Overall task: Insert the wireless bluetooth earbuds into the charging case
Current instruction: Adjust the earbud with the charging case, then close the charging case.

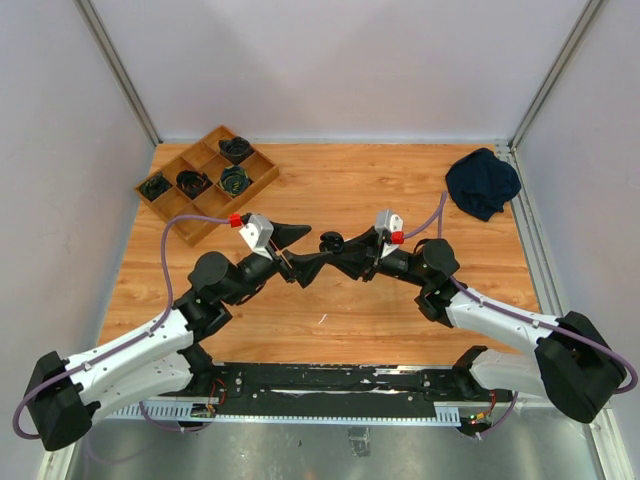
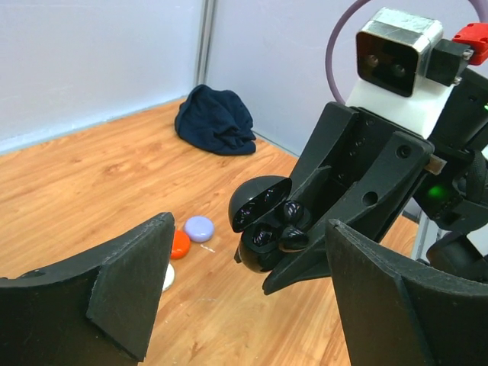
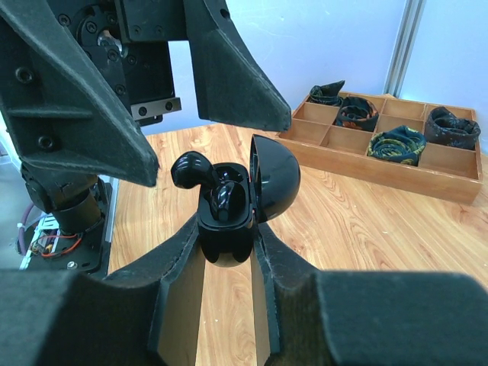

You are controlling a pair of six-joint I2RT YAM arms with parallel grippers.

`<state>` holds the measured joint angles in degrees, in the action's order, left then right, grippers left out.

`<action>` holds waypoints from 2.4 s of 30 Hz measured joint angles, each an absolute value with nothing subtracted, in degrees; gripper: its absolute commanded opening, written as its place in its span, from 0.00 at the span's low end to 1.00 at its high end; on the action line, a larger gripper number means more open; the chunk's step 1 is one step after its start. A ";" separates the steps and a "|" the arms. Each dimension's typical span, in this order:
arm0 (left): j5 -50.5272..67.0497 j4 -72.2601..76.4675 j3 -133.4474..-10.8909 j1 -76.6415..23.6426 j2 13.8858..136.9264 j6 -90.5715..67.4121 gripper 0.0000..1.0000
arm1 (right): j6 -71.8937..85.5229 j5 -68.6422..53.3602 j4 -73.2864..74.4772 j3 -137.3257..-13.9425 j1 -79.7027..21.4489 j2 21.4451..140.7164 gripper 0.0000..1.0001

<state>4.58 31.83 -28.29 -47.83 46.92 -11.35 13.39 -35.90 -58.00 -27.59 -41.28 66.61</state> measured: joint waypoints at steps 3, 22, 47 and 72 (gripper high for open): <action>4.14 31.09 -28.64 -47.83 47.83 -11.84 0.85 | 13.34 -35.90 -57.98 -27.59 -41.28 66.54 0.14; -6.11 23.44 -28.95 -47.86 45.12 -12.93 0.88 | 12.88 -35.48 -56.25 -27.59 -41.28 66.13 0.14; 29.32 16.16 -35.00 -32.62 52.82 -27.18 0.90 | 11.68 -42.52 -48.66 -30.48 -40.34 67.61 0.13; 44.45 27.27 -35.07 -31.22 59.59 -38.37 0.72 | 18.92 -49.25 -52.84 -31.59 -38.44 73.23 0.13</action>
